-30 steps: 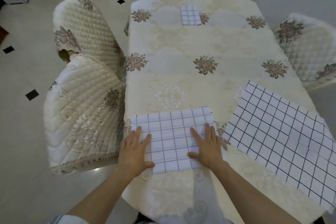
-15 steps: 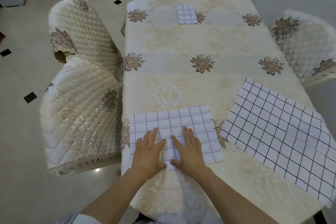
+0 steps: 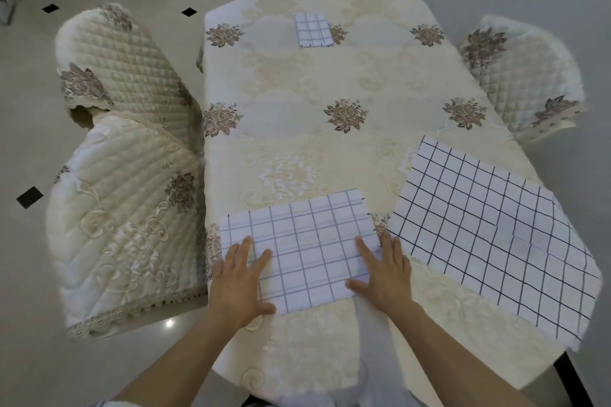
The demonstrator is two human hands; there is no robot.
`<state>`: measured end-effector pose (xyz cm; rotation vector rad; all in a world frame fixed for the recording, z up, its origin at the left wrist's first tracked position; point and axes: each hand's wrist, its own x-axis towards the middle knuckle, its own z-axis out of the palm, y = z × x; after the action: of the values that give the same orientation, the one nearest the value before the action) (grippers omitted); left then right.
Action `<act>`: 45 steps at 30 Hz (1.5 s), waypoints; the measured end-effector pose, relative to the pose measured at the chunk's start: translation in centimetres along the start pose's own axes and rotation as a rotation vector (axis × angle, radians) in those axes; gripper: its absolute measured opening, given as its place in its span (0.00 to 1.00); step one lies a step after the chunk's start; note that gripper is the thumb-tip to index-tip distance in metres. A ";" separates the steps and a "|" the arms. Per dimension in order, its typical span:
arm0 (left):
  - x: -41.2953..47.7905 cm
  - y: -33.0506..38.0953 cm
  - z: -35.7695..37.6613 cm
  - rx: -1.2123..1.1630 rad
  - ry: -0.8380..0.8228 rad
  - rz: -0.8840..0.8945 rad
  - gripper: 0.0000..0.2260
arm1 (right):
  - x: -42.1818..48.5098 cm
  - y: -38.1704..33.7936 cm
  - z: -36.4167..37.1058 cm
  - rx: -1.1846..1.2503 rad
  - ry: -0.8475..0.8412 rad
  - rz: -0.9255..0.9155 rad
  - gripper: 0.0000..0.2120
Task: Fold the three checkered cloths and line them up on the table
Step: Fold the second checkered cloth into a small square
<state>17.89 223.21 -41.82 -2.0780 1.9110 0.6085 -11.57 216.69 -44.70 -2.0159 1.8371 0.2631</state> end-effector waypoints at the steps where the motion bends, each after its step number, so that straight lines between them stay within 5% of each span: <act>1: 0.0 0.0 -0.1 0.000 -0.007 -0.005 0.50 | -0.1 0.3 -0.1 0.003 -0.001 0.014 0.46; 21: -1.4 -2.0 -0.8 0.039 -0.054 -0.051 0.54 | -1.9 3.8 0.2 0.016 0.044 0.120 0.32; 26: -1.7 -3.0 -1.1 0.120 -0.077 0.086 0.55 | -3.5 1.7 0.4 0.075 0.156 0.205 0.36; 32: -1.3 -3.8 -1.5 0.226 -0.080 0.304 0.53 | -6.0 -5.4 2.0 0.169 0.234 0.233 0.27; 39: -1.2 -6.1 -0.5 0.249 -0.055 0.502 0.50 | -9.6 -15.2 6.2 0.230 0.191 0.242 0.26; 45: -2.2 -5.9 0.2 0.321 -0.021 0.690 0.37 | -11.6 -19.5 7.0 0.192 0.090 0.365 0.33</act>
<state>23.54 225.92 -41.52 -1.1948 2.5097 0.4023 7.10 231.19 -43.22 -1.5823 2.1903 0.0918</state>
